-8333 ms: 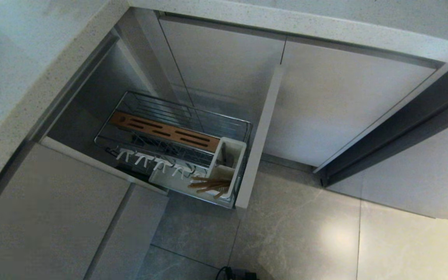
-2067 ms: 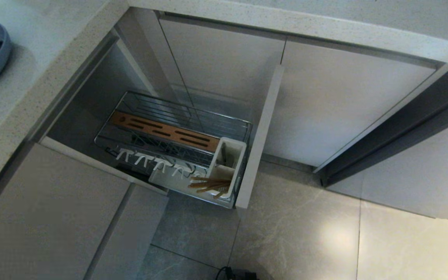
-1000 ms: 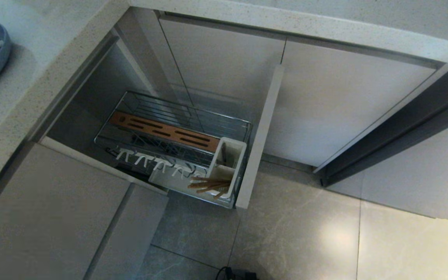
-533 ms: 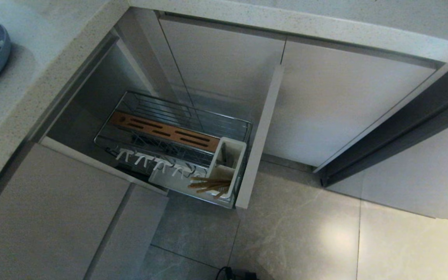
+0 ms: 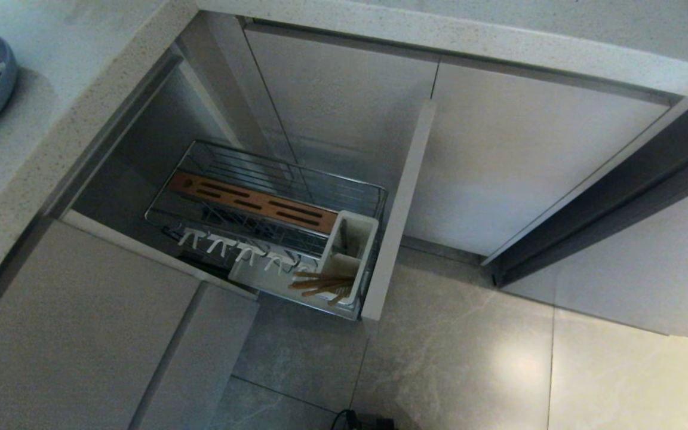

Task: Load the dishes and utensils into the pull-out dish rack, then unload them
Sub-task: Take the chopsticks out of the cupboard

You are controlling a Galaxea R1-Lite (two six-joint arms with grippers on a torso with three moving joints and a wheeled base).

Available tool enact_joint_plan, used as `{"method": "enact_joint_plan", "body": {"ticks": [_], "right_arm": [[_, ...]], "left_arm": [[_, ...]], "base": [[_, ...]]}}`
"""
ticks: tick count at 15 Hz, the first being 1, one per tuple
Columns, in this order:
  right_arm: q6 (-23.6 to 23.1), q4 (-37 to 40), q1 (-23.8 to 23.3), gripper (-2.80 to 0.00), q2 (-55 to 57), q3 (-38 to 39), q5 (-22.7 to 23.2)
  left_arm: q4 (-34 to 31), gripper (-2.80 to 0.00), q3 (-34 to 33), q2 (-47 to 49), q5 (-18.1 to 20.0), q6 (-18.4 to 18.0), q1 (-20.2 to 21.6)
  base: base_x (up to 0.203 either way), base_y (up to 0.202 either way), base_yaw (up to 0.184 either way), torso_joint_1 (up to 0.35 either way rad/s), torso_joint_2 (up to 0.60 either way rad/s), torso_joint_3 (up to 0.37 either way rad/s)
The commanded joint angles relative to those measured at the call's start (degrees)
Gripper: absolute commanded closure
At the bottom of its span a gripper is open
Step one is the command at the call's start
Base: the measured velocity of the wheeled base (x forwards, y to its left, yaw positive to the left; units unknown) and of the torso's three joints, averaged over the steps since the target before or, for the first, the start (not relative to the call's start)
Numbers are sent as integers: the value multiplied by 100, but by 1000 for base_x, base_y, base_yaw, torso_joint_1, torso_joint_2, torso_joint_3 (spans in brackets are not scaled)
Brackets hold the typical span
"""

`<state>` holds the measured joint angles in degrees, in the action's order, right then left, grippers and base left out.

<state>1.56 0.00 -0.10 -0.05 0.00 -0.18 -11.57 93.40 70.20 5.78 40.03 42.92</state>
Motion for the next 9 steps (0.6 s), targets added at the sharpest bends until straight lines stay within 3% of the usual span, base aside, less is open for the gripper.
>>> {"method": "enact_joint_plan", "body": {"ticks": [1,5,9], "right_arm": [[1,0,1,0,-4,0,1],[2,0,1,0,-4,0,1],[-4,0,1,0,-4,0,1]], "left_arm": [[3,0,36,-306,11,-236,-280],[-49,0,38,-655,52,-1108,-1310],[-361,0,-105,-912,16,-2170,-2986]], "base": [[0,0,0,0,0,0],[0,0,0,0,0,0],[0,0,0,0,0,0]]}}
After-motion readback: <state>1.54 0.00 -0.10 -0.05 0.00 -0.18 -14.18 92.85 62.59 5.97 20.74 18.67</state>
